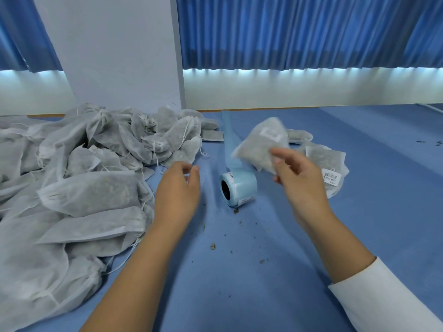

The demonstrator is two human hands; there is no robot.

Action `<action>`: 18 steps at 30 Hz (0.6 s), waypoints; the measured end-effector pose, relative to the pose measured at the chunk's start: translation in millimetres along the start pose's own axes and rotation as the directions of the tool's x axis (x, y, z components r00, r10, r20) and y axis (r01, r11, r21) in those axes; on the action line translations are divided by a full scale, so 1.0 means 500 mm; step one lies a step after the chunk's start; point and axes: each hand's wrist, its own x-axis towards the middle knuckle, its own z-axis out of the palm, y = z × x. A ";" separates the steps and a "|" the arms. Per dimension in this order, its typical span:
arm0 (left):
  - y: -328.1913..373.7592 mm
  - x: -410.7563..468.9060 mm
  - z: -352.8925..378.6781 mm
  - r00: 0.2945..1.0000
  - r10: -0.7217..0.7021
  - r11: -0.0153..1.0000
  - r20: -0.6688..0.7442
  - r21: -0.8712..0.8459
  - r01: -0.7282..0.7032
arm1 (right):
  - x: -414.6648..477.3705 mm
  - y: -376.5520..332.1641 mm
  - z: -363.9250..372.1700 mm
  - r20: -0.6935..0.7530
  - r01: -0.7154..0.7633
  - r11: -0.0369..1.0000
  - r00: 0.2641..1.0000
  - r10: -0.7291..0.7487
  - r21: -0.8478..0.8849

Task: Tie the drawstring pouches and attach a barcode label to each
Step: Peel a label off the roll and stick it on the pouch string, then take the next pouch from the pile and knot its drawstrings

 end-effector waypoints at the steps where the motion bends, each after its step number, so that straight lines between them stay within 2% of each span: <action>1: -0.009 0.004 -0.004 0.999 0.045 0.993 -0.024 0.107 -0.042 | 0.007 0.000 -0.006 -0.023 -0.035 0.995 0.999 0.037 0.092; 3: -0.025 0.012 -0.009 0.997 0.064 0.977 -0.033 0.208 -0.056 | 0.015 -0.001 -0.014 0.005 -0.112 0.965 0.993 0.114 0.235; 4: -0.031 0.016 -0.011 0.998 0.055 0.972 -0.035 0.231 -0.045 | 0.015 0.001 -0.015 0.018 -0.139 0.960 0.990 0.139 0.243; 11: -0.053 0.040 -0.026 0.989 -0.004 0.972 -0.150 0.230 0.039 | 0.002 0.015 -0.004 0.073 -0.251 0.967 0.966 0.248 0.043; 18: -0.069 0.069 -0.029 0.997 -0.055 0.991 -0.061 0.119 0.062 | -0.006 0.014 0.003 0.109 -0.248 0.967 0.961 0.253 -0.056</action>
